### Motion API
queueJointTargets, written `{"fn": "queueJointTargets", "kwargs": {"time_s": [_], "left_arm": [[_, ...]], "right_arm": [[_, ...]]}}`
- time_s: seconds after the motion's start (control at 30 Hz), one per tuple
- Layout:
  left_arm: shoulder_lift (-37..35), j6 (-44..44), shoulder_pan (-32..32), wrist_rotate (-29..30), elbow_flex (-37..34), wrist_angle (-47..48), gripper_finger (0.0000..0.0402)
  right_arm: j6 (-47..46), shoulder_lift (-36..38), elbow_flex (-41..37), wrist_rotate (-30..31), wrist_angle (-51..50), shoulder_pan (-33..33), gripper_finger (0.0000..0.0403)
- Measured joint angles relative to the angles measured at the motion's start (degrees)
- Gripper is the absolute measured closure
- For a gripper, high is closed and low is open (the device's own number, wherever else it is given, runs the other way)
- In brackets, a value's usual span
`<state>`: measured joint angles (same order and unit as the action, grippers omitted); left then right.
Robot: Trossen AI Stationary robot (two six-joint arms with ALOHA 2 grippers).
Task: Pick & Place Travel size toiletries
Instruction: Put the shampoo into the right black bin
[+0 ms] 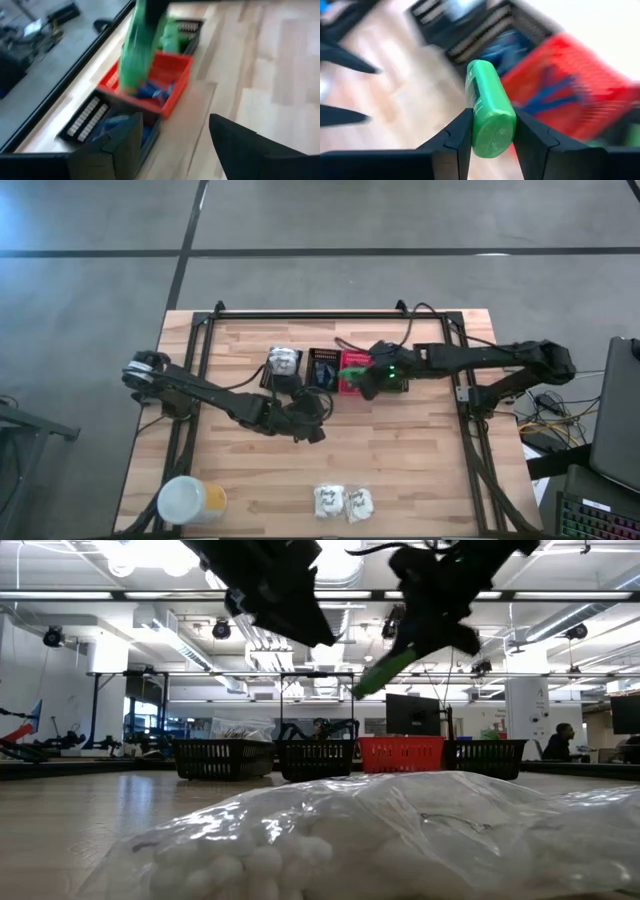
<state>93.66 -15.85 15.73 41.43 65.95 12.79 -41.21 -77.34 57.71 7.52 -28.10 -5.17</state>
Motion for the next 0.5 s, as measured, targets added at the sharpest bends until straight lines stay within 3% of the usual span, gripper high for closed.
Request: {"fn": "queueJointTargets", "kwargs": {"time_s": [0.2,0.33,0.5], "left_arm": [[-0.7,-9.0,-0.7,3.1,-0.6,8.6,0.017],[-0.7,-12.7,-0.9,3.1,-1.3,10.2,0.017],[-1.5,-12.8,-0.8,3.1,-1.5,10.1,0.017]], "right_arm": [[-3.9,7.8,0.1,18.3,-17.3,1.5,0.0293],[-8.0,9.2,-1.4,19.6,-27.5,-0.3,0.029],[-6.6,8.6,-5.9,19.5,-24.0,-2.6,0.0292]]}}
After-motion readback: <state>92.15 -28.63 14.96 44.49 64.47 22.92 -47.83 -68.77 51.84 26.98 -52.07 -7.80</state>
